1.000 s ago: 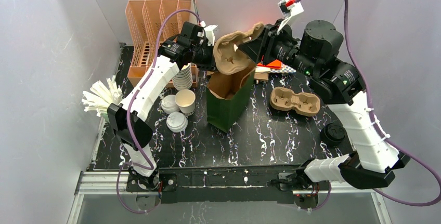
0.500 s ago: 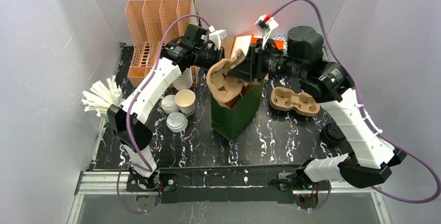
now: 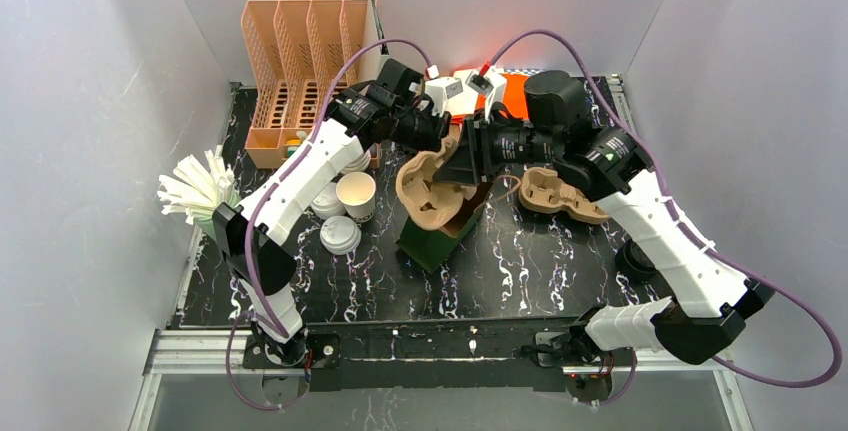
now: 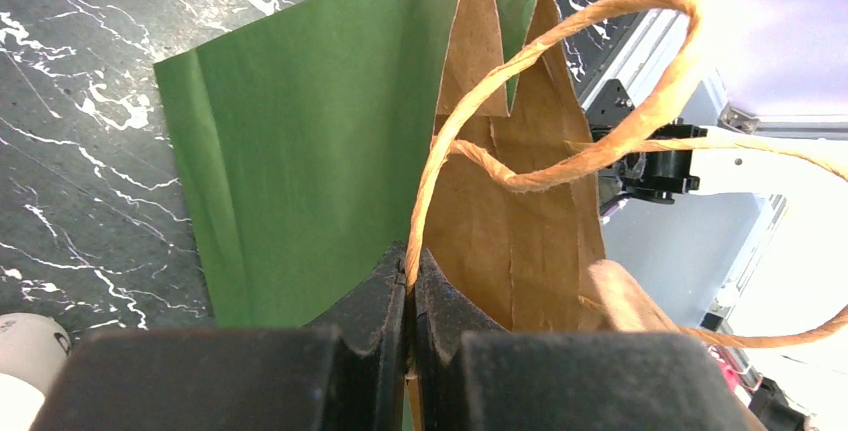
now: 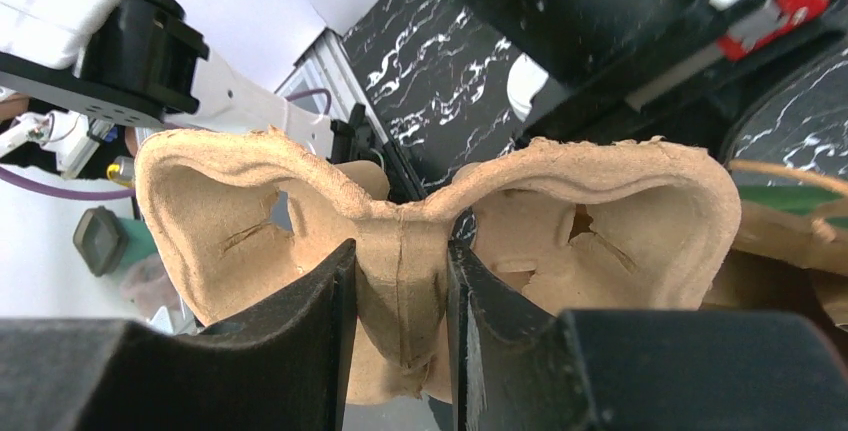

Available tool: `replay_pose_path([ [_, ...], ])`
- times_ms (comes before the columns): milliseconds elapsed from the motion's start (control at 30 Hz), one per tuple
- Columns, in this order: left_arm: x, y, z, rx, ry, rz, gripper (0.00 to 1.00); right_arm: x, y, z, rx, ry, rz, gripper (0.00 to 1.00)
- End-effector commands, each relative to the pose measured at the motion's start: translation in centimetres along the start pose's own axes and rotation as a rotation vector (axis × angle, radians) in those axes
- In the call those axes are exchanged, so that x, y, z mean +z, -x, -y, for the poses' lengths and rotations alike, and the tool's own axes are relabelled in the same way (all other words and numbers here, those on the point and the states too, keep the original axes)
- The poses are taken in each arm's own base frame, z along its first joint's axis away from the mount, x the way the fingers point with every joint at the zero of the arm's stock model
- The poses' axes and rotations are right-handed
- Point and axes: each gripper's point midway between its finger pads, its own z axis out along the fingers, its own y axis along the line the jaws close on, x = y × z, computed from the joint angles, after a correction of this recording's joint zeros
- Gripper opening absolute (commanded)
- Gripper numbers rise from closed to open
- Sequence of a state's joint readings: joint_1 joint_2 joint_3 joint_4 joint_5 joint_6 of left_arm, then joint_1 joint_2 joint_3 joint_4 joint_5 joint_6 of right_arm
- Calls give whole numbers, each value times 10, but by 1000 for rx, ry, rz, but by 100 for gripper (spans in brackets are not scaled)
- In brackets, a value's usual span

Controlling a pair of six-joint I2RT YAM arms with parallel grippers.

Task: Pack the takeout coffee

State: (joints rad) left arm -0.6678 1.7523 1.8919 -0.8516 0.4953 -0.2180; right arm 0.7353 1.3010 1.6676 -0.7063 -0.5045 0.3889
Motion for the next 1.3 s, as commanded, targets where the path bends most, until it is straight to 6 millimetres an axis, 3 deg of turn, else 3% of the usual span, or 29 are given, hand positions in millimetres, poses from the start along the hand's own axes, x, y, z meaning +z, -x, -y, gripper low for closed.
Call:
replay_pose_path([
  [0,-22,1,10,43,6,22,0,-6,-11,-4,-19,40,-13,36],
  [200,-25,-3,12,44,-1,18,0,0,-30,6,-10,93,-80,36],
  [633,-49,-2,17,79,34,96,0,6,-34,55,3,26,-92,34],
  [900,-57,-4,20,105,27,117,0,-1,-46,108,-9,-253,-109,35],
  [1267,-44,-1,31,46,-69,154,0,-10,-54,120,-100,-434,-117,36],
])
